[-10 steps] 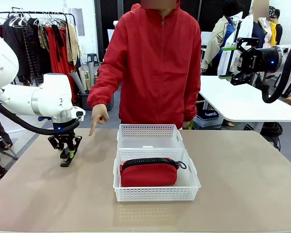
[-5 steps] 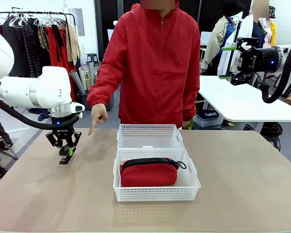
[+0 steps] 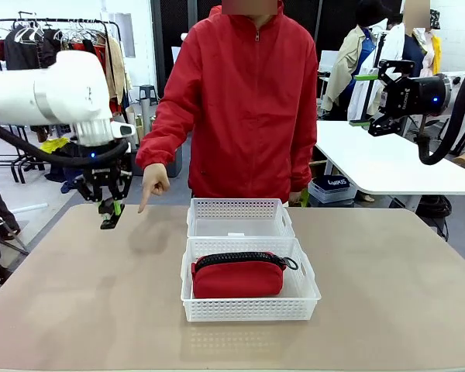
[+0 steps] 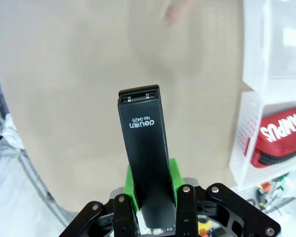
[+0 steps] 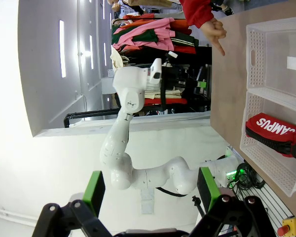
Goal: Distribute items into two baskets.
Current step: Pick up the Stapler that the person points to.
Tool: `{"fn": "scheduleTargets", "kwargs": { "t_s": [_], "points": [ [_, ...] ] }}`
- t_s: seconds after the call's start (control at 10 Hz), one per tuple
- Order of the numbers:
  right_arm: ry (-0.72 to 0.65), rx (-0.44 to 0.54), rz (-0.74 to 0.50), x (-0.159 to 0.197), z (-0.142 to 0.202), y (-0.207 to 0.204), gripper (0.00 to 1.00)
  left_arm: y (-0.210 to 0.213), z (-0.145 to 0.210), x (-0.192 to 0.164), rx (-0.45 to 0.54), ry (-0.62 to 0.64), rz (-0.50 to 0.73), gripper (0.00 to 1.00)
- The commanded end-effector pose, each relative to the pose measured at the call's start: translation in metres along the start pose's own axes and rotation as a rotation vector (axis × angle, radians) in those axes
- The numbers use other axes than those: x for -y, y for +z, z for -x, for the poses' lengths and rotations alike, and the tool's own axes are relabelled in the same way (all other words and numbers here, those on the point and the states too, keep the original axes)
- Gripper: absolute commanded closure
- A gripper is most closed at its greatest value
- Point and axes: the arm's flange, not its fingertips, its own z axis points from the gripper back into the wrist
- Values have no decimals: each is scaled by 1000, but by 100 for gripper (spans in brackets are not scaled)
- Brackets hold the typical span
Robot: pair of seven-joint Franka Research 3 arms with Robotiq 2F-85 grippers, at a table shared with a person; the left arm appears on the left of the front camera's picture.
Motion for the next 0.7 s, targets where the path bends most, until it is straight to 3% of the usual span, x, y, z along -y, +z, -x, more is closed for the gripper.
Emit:
{"fn": "scheduleTargets", "kwargs": {
  "t_s": [0.0,0.2,0.6],
  "points": [
    [8,9,-2,-2,0,0,0,34,-2,17,-22,8,18,100],
    [8,9,-2,-2,0,0,0,78,3,33,-26,7,12,100],
    [8,9,-2,-2,0,0,0,167,18,64,60,11,-41,100]
  ]
}}
